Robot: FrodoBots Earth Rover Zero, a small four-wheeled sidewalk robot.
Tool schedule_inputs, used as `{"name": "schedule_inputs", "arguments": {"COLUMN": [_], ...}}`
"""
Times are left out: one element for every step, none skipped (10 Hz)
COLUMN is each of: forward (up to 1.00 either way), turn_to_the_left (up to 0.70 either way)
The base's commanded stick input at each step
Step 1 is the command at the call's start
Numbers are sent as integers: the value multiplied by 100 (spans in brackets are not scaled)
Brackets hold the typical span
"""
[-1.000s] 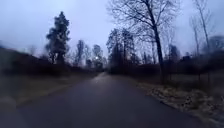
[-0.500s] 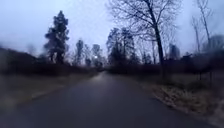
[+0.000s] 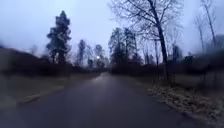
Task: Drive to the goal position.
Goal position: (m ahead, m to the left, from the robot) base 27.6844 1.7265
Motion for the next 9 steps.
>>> {"name": "schedule_inputs", "arguments": {"forward": [70, 70, 70, 70, 70, 70, 70, 70, 70], "turn_to_the_left": [0, 0, 0, 0, 0, 0, 0, 0, 0]}}
